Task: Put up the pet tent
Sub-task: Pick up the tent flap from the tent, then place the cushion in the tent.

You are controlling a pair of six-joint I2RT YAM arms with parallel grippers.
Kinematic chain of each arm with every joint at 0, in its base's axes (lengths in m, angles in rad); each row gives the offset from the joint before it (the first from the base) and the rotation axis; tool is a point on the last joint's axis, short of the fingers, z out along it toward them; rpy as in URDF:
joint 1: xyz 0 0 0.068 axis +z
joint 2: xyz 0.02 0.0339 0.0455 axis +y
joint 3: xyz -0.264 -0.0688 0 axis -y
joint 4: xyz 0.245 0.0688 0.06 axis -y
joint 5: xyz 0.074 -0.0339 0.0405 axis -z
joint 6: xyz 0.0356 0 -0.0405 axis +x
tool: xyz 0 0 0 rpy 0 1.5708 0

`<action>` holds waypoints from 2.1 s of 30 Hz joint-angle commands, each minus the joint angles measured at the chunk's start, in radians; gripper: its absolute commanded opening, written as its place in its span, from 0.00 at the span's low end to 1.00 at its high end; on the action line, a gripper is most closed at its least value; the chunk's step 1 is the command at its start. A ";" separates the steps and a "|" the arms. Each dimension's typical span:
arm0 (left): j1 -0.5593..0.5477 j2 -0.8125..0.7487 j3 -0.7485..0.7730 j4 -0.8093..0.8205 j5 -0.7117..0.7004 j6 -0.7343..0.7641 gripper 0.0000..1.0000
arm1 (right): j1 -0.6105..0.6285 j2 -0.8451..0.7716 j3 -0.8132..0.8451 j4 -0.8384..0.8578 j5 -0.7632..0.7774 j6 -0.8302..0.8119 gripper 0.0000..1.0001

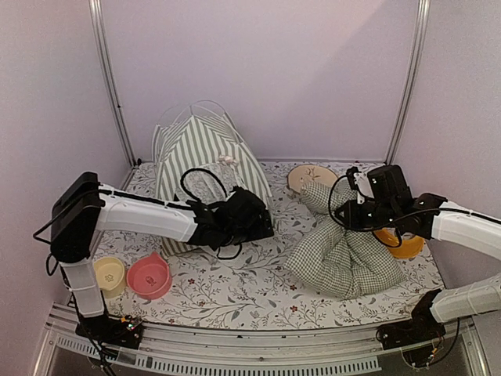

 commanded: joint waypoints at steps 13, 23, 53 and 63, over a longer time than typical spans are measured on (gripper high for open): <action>-0.023 0.276 0.299 -0.573 -0.139 -0.468 0.95 | -0.005 -0.106 -0.020 0.013 0.012 0.016 0.00; 0.023 0.205 0.205 -0.344 -0.170 -0.201 0.00 | -0.006 -0.107 -0.043 0.033 -0.057 0.015 0.00; 0.018 -0.213 0.581 -0.156 0.472 0.360 0.00 | 0.262 0.466 0.196 0.947 -0.659 -0.043 0.00; 0.009 -0.242 0.593 -0.090 0.523 0.335 0.00 | 0.257 0.751 0.335 1.089 -0.433 0.140 0.00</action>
